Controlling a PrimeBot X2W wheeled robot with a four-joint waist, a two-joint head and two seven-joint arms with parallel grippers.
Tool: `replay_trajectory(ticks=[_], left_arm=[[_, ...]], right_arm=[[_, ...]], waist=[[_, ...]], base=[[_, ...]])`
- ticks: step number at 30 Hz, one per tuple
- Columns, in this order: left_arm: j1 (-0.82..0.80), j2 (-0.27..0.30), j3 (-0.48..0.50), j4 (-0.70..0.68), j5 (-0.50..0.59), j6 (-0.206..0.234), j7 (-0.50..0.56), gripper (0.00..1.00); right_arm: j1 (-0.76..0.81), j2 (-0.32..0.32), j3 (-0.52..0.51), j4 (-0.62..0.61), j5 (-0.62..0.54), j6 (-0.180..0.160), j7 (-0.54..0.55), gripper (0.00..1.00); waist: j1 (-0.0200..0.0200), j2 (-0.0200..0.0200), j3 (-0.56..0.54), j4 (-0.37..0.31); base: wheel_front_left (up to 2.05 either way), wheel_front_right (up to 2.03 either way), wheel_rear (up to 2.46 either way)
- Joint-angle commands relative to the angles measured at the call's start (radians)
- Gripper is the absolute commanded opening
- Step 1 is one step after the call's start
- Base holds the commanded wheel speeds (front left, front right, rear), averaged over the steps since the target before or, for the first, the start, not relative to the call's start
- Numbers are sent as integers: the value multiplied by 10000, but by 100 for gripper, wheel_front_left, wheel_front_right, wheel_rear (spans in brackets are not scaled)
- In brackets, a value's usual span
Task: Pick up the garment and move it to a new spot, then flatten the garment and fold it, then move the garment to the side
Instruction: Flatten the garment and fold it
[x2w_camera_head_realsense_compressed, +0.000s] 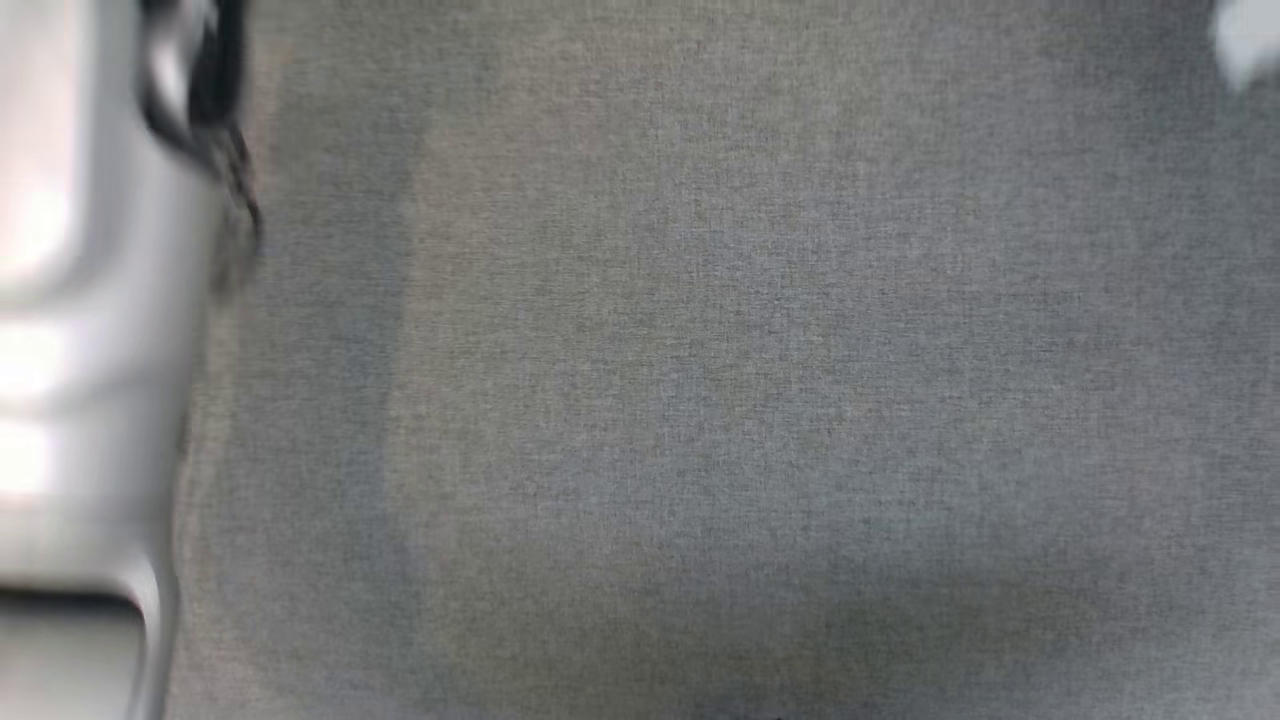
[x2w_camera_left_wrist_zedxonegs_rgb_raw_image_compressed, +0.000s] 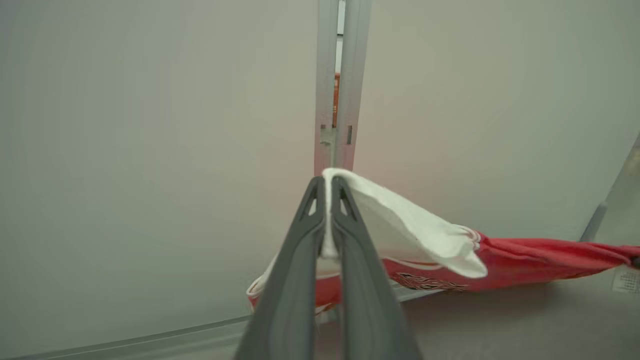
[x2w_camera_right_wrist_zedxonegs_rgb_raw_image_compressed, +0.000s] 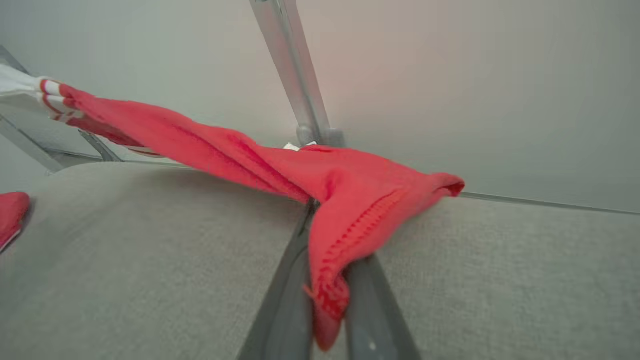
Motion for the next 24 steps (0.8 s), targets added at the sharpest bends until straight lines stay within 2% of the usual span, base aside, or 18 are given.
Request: replay_trajectory(ticks=[1, 3, 5, 10, 14, 19, 24], left_arm=[[1307, 279, -95, -651, 17, -15, -35, 0], [2864, 441, -159, -1632, 105, -16, -39, 0], [4498, 556, -168, -2442, 237, -18, -40, 0], [8425, 643, -264, -3949, 336, 106, -40, 0], [11442, 617, -467, -5116, 338, 782, -40, 0], [14502, 635, -807, -6899, 442, 2148, 383, 0], [15692, 894, -1072, -8621, 347, 2682, 1247, 0]], right_arm=[[1035, -482, 198, -503, 482, 4, -330, 0], [2403, -1159, 357, -982, 1007, 4, -805, 0], [3681, -1573, 548, -1310, 1407, 1, -1310, 0], [6275, -2288, 1089, -1840, 1700, 1, -2171, 0], [8260, -2578, 1463, -1985, 1746, 1, -2582, 0], [10622, -3069, 1508, -2245, 1735, -4, -2805, 0], [12188, -3474, 1182, -2910, 1865, -4, -2675, 0]], waist=[[-1, 0, -1451, 415], [-1, 0, -1981, 501], [-1, 0, -2642, 517], [-1, 0, -4381, 400], [-1, 0, -5641, 312], [-1, 0, -6500, 327], [-1, 0, -6375, 471]], base=[[0, 0, 0], [0, 0, 0], [0, 0, 0], [0, 0, 0], [0, 0, 0], [0, 0, 0], [0, 0, 0]])
